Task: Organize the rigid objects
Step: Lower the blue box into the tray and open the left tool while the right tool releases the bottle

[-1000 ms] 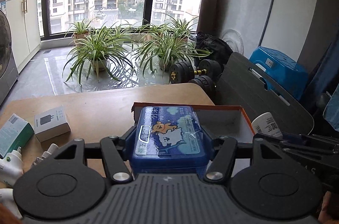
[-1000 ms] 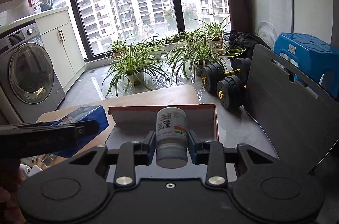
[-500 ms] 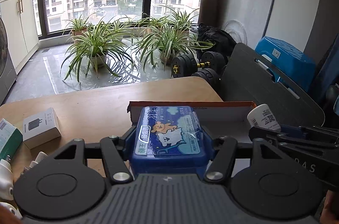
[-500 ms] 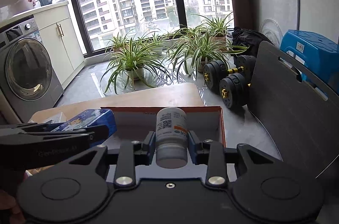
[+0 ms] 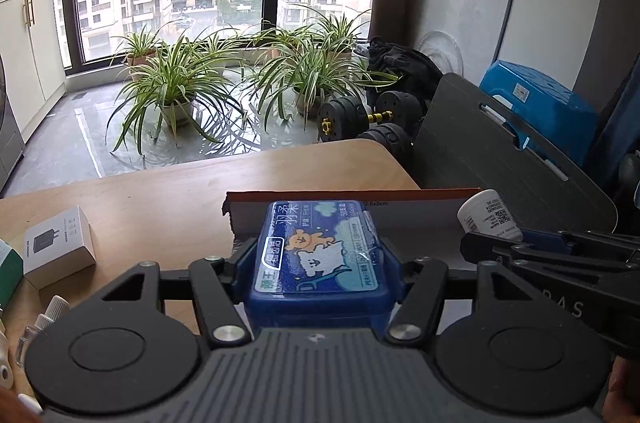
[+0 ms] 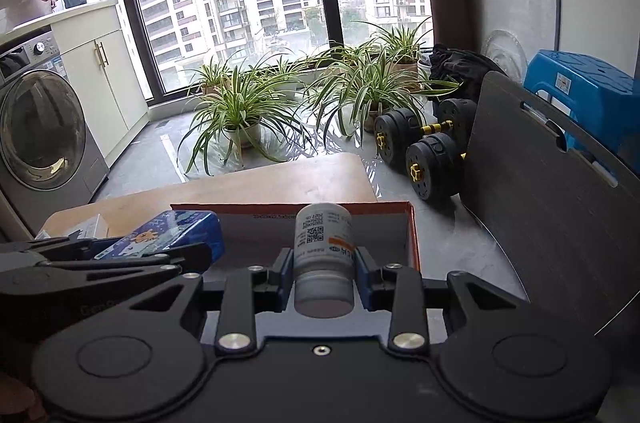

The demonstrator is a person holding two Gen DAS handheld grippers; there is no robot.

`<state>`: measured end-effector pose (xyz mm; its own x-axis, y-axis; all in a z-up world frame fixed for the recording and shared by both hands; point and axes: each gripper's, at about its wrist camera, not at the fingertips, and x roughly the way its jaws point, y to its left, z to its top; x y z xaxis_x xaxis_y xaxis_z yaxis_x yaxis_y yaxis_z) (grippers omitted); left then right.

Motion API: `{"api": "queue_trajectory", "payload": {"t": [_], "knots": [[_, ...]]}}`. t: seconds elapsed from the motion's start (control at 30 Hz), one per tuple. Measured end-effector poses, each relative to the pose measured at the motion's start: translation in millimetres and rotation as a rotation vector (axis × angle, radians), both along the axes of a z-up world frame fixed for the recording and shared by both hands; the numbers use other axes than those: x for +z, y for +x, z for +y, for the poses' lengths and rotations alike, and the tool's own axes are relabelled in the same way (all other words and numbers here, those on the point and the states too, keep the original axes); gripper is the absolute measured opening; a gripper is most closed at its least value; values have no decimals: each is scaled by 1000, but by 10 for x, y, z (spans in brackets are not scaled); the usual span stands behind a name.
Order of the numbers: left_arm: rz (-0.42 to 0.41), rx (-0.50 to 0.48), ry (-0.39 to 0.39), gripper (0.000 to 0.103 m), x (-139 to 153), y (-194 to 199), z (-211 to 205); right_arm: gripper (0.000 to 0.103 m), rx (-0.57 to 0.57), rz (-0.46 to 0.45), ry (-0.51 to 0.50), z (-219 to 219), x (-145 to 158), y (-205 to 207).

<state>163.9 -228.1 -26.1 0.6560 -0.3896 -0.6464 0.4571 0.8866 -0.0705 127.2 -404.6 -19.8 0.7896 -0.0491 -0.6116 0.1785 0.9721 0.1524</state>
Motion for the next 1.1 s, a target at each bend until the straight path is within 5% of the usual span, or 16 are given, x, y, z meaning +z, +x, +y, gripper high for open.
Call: {"api": "queue_trajectory", "payload": {"t": [1.1], "knots": [[0,-29,14,63,-106,50,-104,40,-36,-5,-14,-56,1,58]]}}
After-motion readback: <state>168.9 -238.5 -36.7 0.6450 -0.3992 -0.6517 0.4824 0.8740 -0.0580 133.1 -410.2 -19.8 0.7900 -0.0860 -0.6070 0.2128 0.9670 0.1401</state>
